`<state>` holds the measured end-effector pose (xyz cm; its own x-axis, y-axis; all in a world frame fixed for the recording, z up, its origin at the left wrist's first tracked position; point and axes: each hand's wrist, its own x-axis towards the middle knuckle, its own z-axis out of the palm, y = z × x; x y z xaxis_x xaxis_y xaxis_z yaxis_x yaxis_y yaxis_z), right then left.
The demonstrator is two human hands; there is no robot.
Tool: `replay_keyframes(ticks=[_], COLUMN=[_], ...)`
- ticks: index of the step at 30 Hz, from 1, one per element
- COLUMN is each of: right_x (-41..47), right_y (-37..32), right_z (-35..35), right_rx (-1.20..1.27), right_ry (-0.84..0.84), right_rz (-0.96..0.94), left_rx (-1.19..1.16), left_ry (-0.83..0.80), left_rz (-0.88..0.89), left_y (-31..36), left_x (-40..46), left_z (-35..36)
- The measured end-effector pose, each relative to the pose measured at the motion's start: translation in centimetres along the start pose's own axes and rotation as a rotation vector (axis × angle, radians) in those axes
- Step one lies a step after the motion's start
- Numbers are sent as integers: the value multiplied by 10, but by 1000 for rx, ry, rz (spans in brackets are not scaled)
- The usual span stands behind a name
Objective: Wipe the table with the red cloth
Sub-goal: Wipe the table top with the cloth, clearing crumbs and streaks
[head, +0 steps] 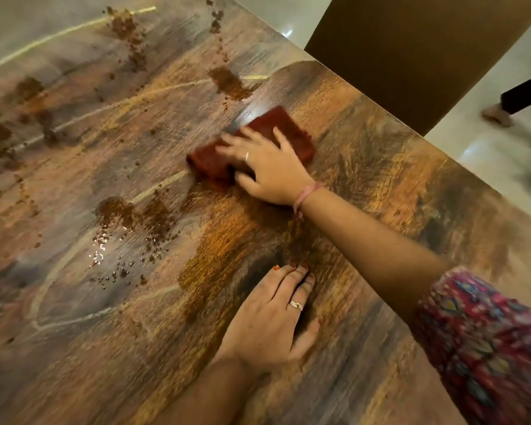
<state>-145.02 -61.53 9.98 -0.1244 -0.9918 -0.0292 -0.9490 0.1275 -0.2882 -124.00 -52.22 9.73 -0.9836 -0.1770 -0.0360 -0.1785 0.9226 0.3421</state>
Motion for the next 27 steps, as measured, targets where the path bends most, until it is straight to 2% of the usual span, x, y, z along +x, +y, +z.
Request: replay_keyframes(ticks=[7,11,15,18,27], right_x=[111,123,113,90,-7], right_y=[75,102,98,89,17], right_z=[-38,-43,-40,-37,-11], right_rx=[71,119,126,119,141], right_ry=[128,146,199,200,165], right_rz=[469,642,759,765,591], left_rx=[-25,-12,-25,-17,14], left_ry=[47,61,80,97,66], left_rz=[8,22,25,21,4], left_y=[0,-1,0,-1,2], left_x=[0,-1,-2,-1,-2], left_z=[0,1,3,5,0])
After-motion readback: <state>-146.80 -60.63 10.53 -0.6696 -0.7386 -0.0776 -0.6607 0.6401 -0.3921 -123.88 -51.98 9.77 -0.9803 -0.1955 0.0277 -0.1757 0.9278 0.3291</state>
